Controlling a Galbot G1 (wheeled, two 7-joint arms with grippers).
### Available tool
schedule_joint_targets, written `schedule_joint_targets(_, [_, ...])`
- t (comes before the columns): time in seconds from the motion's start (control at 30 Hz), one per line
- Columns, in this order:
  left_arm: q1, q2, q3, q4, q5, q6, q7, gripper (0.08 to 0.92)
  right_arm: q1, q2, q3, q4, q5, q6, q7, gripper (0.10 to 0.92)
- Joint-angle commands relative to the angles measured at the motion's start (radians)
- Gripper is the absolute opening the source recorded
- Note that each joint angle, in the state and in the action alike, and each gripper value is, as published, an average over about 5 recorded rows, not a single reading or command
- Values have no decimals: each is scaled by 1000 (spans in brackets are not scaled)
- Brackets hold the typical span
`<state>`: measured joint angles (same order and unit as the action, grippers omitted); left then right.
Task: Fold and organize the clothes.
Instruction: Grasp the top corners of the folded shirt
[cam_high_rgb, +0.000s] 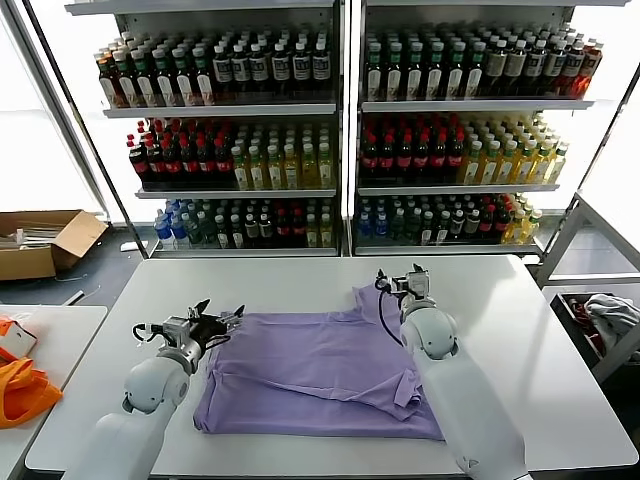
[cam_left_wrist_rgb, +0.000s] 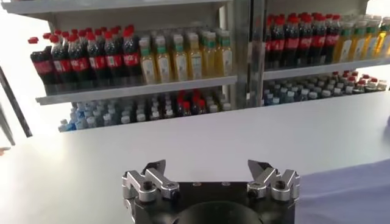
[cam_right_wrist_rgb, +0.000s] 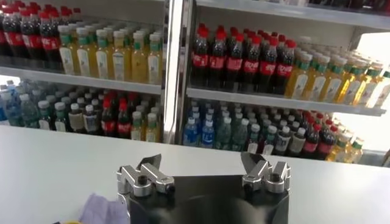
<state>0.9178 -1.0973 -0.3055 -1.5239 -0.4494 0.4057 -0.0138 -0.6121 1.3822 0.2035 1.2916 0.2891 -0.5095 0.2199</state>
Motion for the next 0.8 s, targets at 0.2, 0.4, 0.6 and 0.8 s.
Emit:
schedule_joint_targets(0.2, [-21,1,26,24,-24,21,-6,822,76,52,19,-175,2,15,-15,823])
schedule_joint_targets(0.4, [-10,-7,19,30,-21,20,-5,823,43,61,20,-149,-2,11,-12,823])
schedule_joint_targets(0.6, [5,-6,9,26,-28,20,-4,823,16,73,17,-130,-13,1,-6,823])
schedule_joint_targets(0.8, [19,-8,11,26,-28,22,-4,823,-5,71,14,-103,-15,-14,3,823])
